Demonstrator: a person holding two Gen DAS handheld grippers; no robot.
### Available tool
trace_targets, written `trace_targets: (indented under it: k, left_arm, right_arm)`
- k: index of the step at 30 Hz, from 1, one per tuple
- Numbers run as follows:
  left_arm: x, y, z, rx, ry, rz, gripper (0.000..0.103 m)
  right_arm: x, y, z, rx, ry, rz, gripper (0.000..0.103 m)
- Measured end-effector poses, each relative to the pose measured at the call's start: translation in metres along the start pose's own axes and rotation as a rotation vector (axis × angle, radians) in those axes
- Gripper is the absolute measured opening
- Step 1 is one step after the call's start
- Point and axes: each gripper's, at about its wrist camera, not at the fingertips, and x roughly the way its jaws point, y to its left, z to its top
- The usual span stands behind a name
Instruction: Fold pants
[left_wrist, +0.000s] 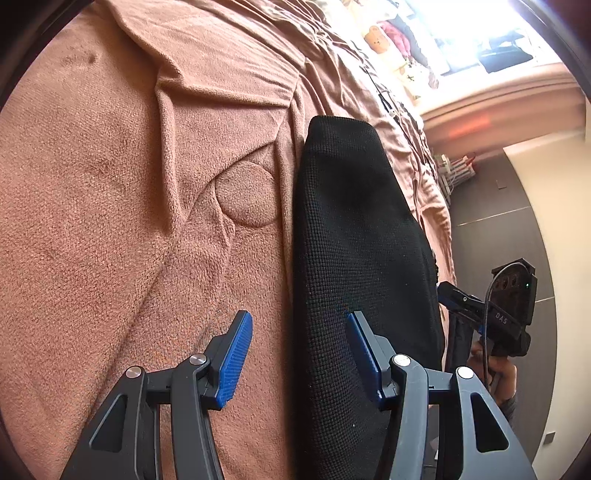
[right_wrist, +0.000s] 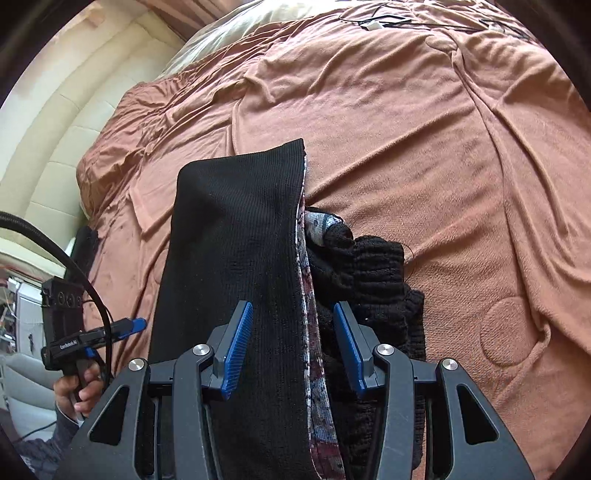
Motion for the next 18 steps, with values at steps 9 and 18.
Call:
trace_targets:
  k: [9, 18]
  left_arm:
    - [0.0, 0.0, 0.001, 0.001, 0.0, 0.002, 0.056]
    - [0.005, -0.003, 0.0, 0.012, 0.023, -0.005, 0.056]
  right_arm:
    - [-0.015, -0.03, 0.0, 0.088, -0.021, 0.251, 0.043]
    - [0.007, -0.044, -0.005, 0.059, 0.057, 0.192, 0.043]
